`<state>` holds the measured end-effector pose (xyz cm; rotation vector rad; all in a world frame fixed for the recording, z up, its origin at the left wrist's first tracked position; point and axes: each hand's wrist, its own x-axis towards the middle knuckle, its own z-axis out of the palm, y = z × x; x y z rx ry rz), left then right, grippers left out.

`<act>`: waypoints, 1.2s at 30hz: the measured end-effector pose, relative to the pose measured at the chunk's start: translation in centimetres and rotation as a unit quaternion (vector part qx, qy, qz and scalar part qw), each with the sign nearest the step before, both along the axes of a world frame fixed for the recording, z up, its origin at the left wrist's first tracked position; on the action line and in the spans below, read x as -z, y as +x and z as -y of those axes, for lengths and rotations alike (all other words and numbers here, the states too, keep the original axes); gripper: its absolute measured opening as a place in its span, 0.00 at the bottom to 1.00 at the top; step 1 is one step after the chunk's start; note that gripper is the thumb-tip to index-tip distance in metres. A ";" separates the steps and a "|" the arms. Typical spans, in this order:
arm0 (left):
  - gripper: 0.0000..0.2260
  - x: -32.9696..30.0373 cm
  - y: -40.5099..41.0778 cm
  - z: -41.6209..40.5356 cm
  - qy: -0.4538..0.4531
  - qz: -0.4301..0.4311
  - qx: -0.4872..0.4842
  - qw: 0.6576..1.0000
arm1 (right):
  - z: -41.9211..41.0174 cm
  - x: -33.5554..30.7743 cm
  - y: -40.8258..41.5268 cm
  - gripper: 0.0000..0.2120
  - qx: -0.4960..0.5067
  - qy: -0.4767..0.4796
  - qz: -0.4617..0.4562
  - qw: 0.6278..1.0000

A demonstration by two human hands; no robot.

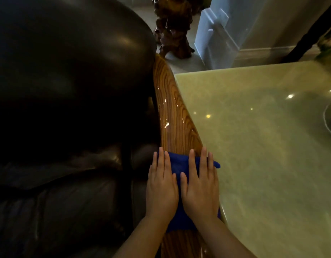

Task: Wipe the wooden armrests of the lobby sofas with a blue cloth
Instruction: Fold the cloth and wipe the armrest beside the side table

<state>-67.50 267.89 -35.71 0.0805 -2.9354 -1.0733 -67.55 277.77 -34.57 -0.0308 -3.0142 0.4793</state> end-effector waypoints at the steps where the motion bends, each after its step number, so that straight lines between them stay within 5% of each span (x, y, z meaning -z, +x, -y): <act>1: 0.27 -0.3 -1.1 0.1 0.003 -0.002 -0.002 1.000 | 0.1 -0.4 -1.1 0.27 -0.009 0.007 0.001 1.000; 11: 0.25 -1.6 -16.5 1.5 0.048 0.017 -0.028 0.998 | 1.7 -1.8 -16.8 0.28 -0.069 0.006 0.019 0.997; 18: 0.31 -3.1 -17.5 3.2 0.013 -0.064 0.007 0.998 | -0.2 -3.1 -20.1 0.32 -0.105 -0.168 0.001 0.980; 23: 0.32 -2.1 -17.3 5.4 -0.045 0.065 0.153 0.985 | -2.0 -2.1 -20.3 0.30 -0.232 -0.206 0.151 0.938; 29: 0.38 -4.3 -22.5 5.9 -0.034 0.124 0.140 0.982 | -0.2 -2.0 -24.6 0.31 -0.216 -0.193 0.156 0.944; 36: 0.37 -7.2 -29.7 5.3 -0.157 0.200 0.130 0.958 | 1.3 -2.2 -32.1 0.30 -0.219 -0.187 0.190 0.939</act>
